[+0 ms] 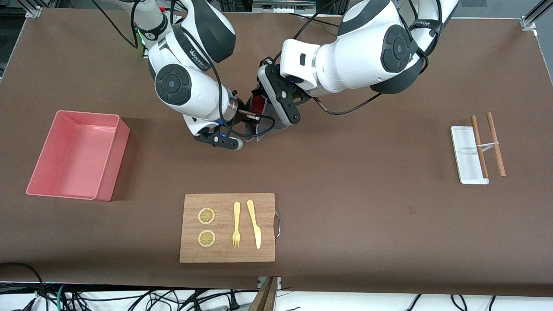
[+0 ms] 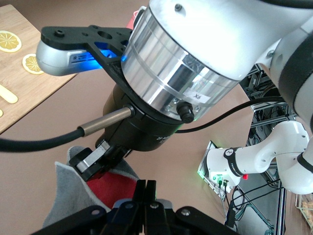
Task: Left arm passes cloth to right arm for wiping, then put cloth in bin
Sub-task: 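Release the cloth from the left gripper and raise it away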
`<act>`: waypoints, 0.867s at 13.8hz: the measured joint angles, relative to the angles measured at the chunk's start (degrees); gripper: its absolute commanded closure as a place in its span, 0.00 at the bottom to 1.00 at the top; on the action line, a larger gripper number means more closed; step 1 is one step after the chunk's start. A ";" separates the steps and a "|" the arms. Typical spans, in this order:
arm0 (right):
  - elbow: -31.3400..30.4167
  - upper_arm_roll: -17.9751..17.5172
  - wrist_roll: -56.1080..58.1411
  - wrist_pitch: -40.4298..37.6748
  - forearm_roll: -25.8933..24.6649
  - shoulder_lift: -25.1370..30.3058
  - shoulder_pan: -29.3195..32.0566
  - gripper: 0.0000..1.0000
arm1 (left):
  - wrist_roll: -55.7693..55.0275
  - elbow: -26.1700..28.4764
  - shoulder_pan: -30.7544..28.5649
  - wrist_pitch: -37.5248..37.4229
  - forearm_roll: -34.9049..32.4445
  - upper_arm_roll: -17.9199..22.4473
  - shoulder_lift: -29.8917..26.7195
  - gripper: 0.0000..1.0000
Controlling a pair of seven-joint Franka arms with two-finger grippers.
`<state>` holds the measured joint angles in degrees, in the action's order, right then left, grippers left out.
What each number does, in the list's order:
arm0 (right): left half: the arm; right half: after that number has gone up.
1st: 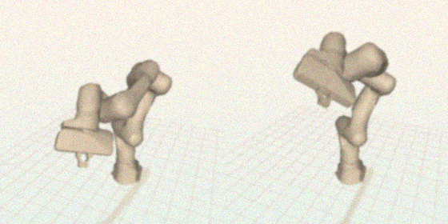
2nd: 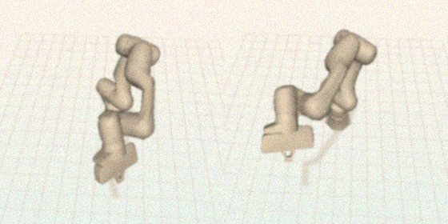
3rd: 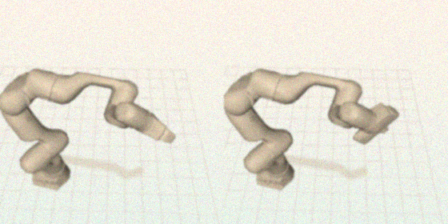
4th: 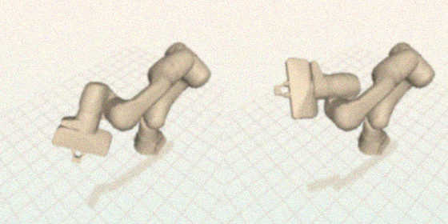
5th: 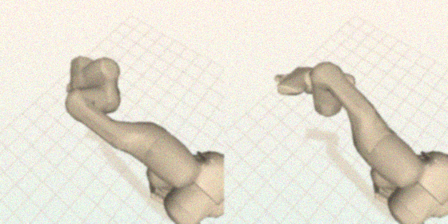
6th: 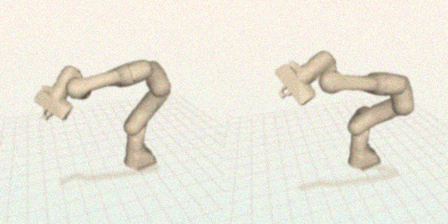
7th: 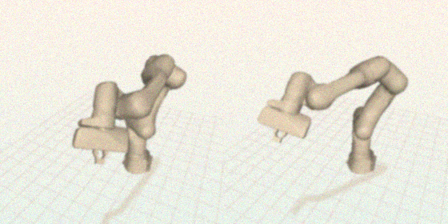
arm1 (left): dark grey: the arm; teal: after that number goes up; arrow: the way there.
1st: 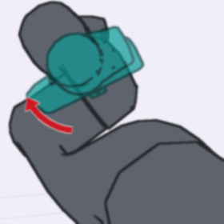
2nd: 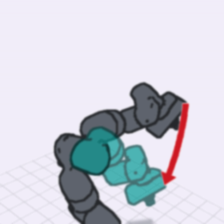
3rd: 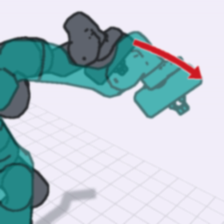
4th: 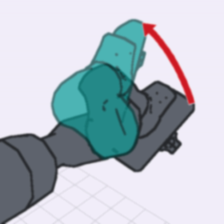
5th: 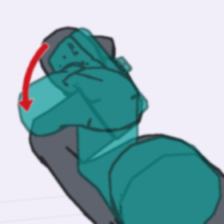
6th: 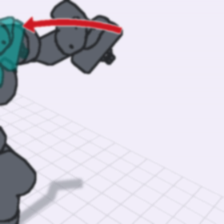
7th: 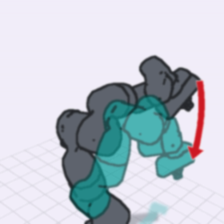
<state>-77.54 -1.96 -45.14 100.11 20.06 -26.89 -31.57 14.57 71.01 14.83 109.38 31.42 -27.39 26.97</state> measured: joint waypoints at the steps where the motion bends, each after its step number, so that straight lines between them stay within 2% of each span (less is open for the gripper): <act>1: 0.01 0.10 0.00 0.00 0.01 0.00 0.12 1.00 | 0.00 0.00 0.00 0.00 0.00 0.00 0.00 1.00; 2: 0.02 0.17 0.00 0.00 0.01 0.00 0.46 1.00 | -0.02 0.00 0.00 0.00 0.00 0.00 0.00 0.11; 3: 0.05 0.21 0.00 0.00 0.01 0.00 1.00 1.00 | -0.05 0.00 -0.01 0.00 0.00 0.00 0.00 0.00; 10: 0.08 0.22 0.05 -0.03 0.02 0.00 2.30 1.00 | -0.23 -0.33 -0.59 -0.31 0.00 0.02 -0.74 0.00; 12: 0.05 0.28 0.05 -0.15 -0.02 -0.27 2.38 1.00 | -1.37 -0.40 -2.10 -3.39 0.00 0.34 -1.90 0.00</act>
<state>-77.50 -1.68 -45.09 99.97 20.04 -27.17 -29.20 13.21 70.61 12.72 105.99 31.42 -27.05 25.07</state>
